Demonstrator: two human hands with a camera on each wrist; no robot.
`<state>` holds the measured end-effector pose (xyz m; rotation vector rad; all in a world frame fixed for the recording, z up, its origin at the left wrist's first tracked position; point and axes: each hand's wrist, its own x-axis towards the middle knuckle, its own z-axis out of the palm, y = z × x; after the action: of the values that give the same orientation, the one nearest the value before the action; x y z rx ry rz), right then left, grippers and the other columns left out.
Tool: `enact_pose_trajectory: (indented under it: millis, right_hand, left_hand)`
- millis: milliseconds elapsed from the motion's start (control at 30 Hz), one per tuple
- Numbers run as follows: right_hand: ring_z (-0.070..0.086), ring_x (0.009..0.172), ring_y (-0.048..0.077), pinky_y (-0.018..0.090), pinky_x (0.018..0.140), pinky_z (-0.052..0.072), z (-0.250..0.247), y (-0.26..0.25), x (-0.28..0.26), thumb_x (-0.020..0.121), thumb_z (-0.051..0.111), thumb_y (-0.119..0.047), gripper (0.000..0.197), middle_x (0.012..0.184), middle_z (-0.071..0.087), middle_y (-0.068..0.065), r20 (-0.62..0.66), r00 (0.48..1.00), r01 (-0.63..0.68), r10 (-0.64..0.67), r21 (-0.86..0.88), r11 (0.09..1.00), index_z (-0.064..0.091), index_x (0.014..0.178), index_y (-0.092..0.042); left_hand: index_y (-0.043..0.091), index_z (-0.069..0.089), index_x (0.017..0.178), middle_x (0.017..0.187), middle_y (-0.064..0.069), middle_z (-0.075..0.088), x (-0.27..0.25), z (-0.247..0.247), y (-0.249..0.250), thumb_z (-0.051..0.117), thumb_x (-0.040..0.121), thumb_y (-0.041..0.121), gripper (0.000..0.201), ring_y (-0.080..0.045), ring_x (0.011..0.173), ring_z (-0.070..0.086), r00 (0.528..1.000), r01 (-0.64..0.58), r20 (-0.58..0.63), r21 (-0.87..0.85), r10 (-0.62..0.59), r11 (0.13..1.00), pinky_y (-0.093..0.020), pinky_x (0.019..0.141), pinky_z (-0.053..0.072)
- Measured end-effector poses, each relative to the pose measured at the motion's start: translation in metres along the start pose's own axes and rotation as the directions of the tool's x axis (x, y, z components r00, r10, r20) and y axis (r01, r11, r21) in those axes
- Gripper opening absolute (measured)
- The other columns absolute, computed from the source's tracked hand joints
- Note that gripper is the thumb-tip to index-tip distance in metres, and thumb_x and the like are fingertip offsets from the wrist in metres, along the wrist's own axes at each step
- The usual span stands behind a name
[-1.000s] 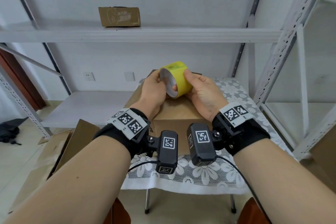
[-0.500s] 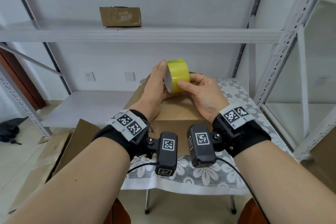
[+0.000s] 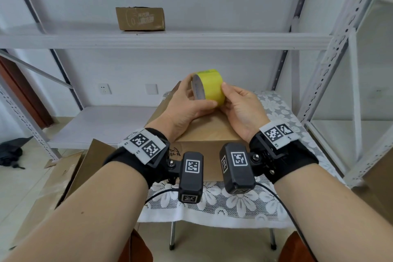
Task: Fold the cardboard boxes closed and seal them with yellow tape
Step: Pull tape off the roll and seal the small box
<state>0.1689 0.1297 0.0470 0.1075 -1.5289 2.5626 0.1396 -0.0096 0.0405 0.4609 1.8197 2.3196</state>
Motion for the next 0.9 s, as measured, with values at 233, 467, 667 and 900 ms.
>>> enact_pose_trajectory:
  millis: [233, 467, 667, 900]
  right_hand:
    - [0.066, 0.081, 0.02, 0.033, 0.083, 0.053, 0.001, 0.0, 0.002, 0.092, 0.057, -0.01, 0.026, 0.081, 0.071, 0.01, -0.029, 1.0, 0.004, -0.004, 0.001, 1.0, 0.073, 0.072, -0.01]
    - [0.063, 0.091, 0.021, 0.035, 0.095, 0.048, 0.001, -0.001, -0.003, 0.089, 0.059, -0.005, 0.011, 0.09, 0.07, 0.011, 0.061, 0.998, 0.013, -0.01, -0.047, 0.999, 0.069, 0.09, -0.005]
    - [0.066, 0.087, 0.02, 0.033, 0.095, 0.051, 0.002, 0.001, -0.005, 0.08, 0.064, 0.008, 0.017, 0.085, 0.072, 0.008, 0.106, 0.994, 0.023, -0.002, -0.204, 0.979, 0.068, 0.091, -0.004]
    - [0.059, 0.093, 0.029, 0.046, 0.101, 0.044, 0.007, -0.003, -0.008, 0.086, 0.065, -0.013, 0.012, 0.091, 0.064, 0.02, 0.029, 0.999, -0.03, 0.034, -0.135, 0.99, 0.065, 0.079, -0.003]
  left_hand:
    - [0.027, 0.039, 0.136, 0.122, -0.009, 0.065, 0.001, 0.0, -0.001, 0.083, 0.059, 0.002, 0.092, -0.024, 0.109, 0.066, 1.0, -0.007, -0.006, 0.154, 0.008, 0.988, -0.042, 0.094, 0.054]
    - [0.008, 0.063, 0.114, 0.111, -0.009, 0.071, -0.003, 0.005, 0.01, 0.07, 0.084, 0.029, 0.037, -0.021, 0.102, 0.068, 0.998, 0.067, 0.018, 0.001, -0.067, 0.998, -0.029, 0.081, 0.057]
    - [0.01, 0.065, 0.105, 0.097, -0.007, 0.075, -0.003, 0.005, 0.011, 0.056, 0.092, 0.041, 0.035, -0.018, 0.096, 0.07, 0.998, 0.061, 0.012, -0.049, -0.06, 0.997, -0.033, 0.09, 0.054]
    - [0.018, 0.053, 0.118, 0.12, -0.013, 0.064, -0.001, 0.006, 0.007, 0.072, 0.076, 0.038, 0.05, -0.024, 0.106, 0.067, 0.998, 0.025, -0.057, -0.12, -0.032, 0.993, -0.043, 0.089, 0.056]
